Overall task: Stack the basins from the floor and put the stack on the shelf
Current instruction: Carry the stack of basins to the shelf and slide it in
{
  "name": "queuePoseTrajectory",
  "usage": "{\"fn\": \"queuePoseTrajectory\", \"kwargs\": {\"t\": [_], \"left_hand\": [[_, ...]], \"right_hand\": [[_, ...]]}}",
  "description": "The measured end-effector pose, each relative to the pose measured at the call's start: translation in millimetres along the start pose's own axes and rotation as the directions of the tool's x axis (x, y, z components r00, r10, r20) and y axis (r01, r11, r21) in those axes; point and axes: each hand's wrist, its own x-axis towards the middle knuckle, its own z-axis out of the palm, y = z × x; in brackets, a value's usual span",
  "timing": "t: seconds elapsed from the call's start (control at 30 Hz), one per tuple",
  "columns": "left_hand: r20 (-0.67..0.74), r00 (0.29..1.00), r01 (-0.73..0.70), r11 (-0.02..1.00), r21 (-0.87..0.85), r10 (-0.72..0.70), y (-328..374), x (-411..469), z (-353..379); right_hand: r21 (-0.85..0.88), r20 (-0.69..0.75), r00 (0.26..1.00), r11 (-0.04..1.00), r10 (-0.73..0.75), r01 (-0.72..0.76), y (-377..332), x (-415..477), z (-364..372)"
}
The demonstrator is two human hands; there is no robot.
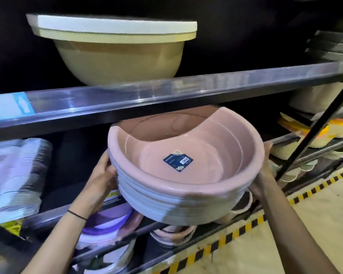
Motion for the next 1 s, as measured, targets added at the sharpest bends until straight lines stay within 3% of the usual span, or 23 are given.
{"fn": "queuePoseTrajectory", "kwargs": {"t": [0.07, 0.13, 0.2, 0.33, 0.5, 0.63, 0.73, 1.0], "left_hand": [[-0.022, 1.000, 0.002, 0.999, -0.038, -0.003, 2.0, 12.2, 3.4], [-0.132, 0.988, 0.065, 0.990, -0.127, -0.081, -4.5, 29.3, 6.2], [-0.240, 0.955, 0.149, 0.982, -0.113, -0.173, -9.8, 43.5, 11.6], [-0.336, 0.935, 0.107, 0.993, -0.042, -0.115, -9.6, 43.7, 26.5], [-0.405, 0.913, 0.113, 0.986, 0.122, -0.055, -17.0, 59.0, 36.7], [-0.424, 0.906, 0.082, 0.976, 0.203, 0.012, -21.9, 74.0, 43.3], [-0.504, 0.863, 0.107, 0.967, 0.231, 0.025, -29.8, 85.9, 41.5], [-0.459, 0.874, 0.006, 0.940, 0.343, 0.162, -23.2, 90.9, 42.6]], "right_hand": [[-0.016, 0.120, 0.993, 1.000, -0.019, 0.021, -0.9, 17.2, -6.4], [-0.018, 0.272, 0.961, 0.998, -0.056, 0.063, -4.6, 34.9, -10.5], [-0.029, 0.354, 0.931, 0.994, -0.087, 0.104, -8.5, 53.9, -9.7], [-0.047, 0.322, 0.944, 0.995, -0.067, 0.087, -12.8, 95.8, 1.8], [-0.051, 0.417, 0.909, 0.998, -0.006, 0.030, -13.5, 142.4, 22.8], [-0.037, 0.324, 0.942, 0.996, 0.085, -0.078, 4.6, 178.2, 30.9], [-0.075, 0.266, 0.950, 0.986, 0.165, -0.150, 21.7, 201.0, 31.1], [-0.105, 0.227, 0.958, 0.982, 0.177, -0.156, 26.6, 211.2, 34.2]]}}
